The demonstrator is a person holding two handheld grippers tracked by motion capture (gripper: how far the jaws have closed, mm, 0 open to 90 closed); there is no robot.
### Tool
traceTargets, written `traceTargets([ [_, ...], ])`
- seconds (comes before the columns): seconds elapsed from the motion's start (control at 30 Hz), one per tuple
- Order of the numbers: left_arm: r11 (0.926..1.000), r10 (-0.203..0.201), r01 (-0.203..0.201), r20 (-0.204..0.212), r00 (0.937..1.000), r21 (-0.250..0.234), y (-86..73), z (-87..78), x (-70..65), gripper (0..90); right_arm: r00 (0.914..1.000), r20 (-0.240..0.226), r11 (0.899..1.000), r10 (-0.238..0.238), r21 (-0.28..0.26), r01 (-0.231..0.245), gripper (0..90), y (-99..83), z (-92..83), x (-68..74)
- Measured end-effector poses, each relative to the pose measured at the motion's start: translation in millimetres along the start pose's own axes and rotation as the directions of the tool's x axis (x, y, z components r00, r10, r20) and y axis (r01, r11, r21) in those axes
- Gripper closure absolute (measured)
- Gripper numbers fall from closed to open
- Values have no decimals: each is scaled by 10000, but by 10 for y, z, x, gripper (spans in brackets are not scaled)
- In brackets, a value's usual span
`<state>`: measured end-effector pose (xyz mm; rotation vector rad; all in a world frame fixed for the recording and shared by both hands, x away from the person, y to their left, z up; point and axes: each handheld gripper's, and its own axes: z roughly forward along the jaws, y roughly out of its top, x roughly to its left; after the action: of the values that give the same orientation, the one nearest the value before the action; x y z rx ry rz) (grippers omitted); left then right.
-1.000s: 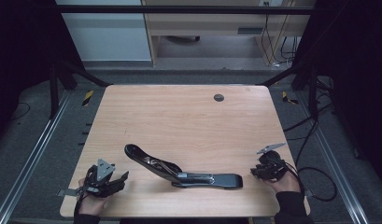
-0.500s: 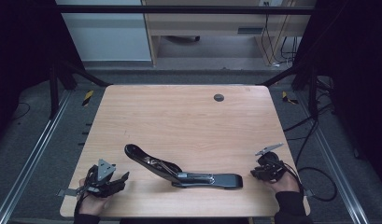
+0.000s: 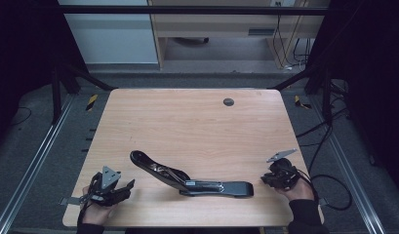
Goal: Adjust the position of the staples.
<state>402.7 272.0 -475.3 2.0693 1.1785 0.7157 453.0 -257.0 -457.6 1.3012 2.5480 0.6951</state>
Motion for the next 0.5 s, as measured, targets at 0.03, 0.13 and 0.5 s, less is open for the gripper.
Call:
traceTargets([
  [0.03, 10000, 0, 0, 0, 10000, 0, 0, 0, 0, 388, 10000, 0, 10000, 0, 0, 0, 777, 0, 0, 0],
  [0.13, 10000, 18, -18, 35, 10000, 19, -2, -1, 3, 388, 9984, -126, 9975, -543, -455, 537, 777, 47, -78, 33],
  [0.5, 10000, 33, -33, 20, 10000, 1, 3, 5, 0, 388, 9863, -748, 9833, -1470, -1190, 1376, 776, 192, -227, 164],
])
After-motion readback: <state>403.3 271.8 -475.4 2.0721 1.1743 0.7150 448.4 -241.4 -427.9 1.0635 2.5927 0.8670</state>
